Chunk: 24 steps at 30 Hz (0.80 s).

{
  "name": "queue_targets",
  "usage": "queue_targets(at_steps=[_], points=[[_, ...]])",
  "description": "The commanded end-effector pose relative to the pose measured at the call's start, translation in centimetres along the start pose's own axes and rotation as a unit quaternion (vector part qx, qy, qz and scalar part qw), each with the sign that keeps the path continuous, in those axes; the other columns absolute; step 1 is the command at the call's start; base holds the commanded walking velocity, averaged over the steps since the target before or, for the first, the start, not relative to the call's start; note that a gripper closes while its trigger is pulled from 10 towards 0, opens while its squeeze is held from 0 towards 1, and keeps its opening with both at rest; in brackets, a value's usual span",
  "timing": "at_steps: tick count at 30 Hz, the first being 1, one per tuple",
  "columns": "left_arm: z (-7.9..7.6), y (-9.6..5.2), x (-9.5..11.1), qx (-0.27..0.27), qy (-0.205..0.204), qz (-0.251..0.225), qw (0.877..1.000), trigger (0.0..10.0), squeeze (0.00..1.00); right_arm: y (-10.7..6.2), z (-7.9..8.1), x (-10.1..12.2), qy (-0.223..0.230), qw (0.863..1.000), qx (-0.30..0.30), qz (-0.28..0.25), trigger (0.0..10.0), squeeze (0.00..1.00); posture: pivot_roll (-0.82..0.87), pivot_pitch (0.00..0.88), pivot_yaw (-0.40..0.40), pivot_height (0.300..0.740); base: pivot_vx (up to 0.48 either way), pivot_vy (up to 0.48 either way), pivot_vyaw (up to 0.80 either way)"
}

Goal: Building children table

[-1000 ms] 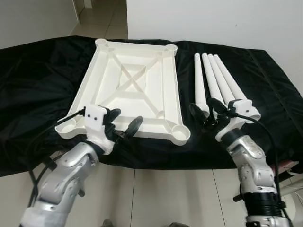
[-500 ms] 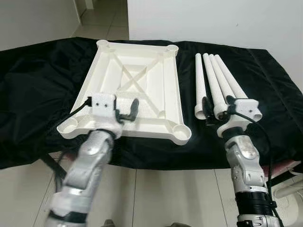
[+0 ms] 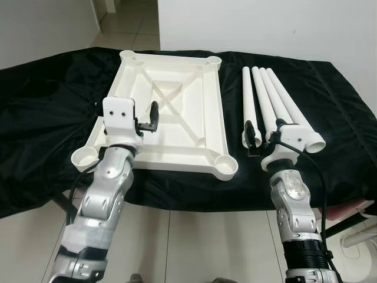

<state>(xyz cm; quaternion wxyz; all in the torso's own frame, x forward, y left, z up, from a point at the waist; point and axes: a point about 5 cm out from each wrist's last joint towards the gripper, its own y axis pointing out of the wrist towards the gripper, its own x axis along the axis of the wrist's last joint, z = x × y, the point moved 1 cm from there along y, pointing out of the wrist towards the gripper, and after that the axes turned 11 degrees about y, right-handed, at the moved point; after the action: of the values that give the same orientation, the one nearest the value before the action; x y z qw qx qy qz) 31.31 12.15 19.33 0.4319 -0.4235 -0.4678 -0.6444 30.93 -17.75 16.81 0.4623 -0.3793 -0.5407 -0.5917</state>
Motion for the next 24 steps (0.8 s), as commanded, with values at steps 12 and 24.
queue_targets(at_steps=[12, 24], points=[[-0.2, 0.1, 0.8, -0.042, -0.013, -0.025, 0.999, 10.0, 0.0, -0.3, 0.5, 0.7, -0.011, 1.0, -0.009, -0.024, 10.0, 0.0, -0.07, 0.0, 0.012, 0.74, 0.0, 0.0, 0.0], [0.3, 0.1, 0.7, -0.034, -0.01, -0.031, 0.999, 10.0, 0.0, -0.2, 0.8, 0.8, -0.02, 0.999, -0.004, -0.026, 10.0, 0.0, -0.07, 0.0, 0.006, 0.74, 0.064, 0.0, 0.0]])
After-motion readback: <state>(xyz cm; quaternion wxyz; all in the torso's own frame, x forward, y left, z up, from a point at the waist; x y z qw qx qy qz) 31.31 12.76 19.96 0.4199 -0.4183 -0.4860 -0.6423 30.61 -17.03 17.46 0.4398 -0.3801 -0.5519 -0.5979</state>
